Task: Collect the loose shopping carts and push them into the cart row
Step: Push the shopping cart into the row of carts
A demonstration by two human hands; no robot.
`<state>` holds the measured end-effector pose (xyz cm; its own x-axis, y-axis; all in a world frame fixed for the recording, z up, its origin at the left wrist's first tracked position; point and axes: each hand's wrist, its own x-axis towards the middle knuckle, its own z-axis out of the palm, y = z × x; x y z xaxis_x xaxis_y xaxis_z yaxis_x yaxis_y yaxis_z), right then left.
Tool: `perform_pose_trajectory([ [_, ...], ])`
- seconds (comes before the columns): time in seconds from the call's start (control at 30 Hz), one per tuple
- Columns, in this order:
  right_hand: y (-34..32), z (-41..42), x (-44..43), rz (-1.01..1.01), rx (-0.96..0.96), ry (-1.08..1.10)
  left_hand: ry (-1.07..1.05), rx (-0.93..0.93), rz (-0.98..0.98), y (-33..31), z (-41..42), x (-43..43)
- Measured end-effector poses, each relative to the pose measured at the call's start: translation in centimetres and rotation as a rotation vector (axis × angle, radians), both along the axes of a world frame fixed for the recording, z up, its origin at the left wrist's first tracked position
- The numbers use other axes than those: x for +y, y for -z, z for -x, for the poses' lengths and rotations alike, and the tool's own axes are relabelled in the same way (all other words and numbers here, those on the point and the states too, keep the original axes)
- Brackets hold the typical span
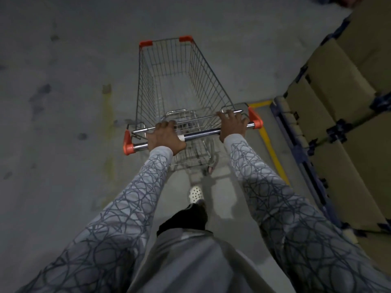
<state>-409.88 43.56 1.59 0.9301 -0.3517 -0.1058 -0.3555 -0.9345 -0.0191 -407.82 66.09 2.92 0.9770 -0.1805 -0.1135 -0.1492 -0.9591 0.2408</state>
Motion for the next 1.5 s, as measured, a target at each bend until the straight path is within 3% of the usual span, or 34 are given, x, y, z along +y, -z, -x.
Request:
perform_pose_trajectory([
  [0.33,-0.2,-19.0,-9.6,-0.223,-0.063,0.044,0.055,0.173,0.019,0.1,-21.8,-12.4],
  [0.57,-0.5,-34.7,-21.2,-0.184,0.140,-0.050,0.062,0.324,0.142,0.0,-36.9,-21.8],
  [0.77,-0.3,-47.2,-30.1,-0.219,0.087,-0.146,0.024,0.351,0.127,0.2,-49.6,-30.5],
  [1.2,-0.4,-74.2,-46.2,-0.123,0.227,-0.185,-0.034,0.251,0.140,0.3,-73.4,-47.2],
  [1.37,0.0,-87.4,-52.2,-0.098,0.204,-0.177,-0.014,0.290,0.142,0.5,-86.4,-53.4],
  [1.5,0.1,-96.7,-55.0,-0.122,0.075,-0.097,0.005,0.400,0.172,0.7,-97.9,-57.2],
])
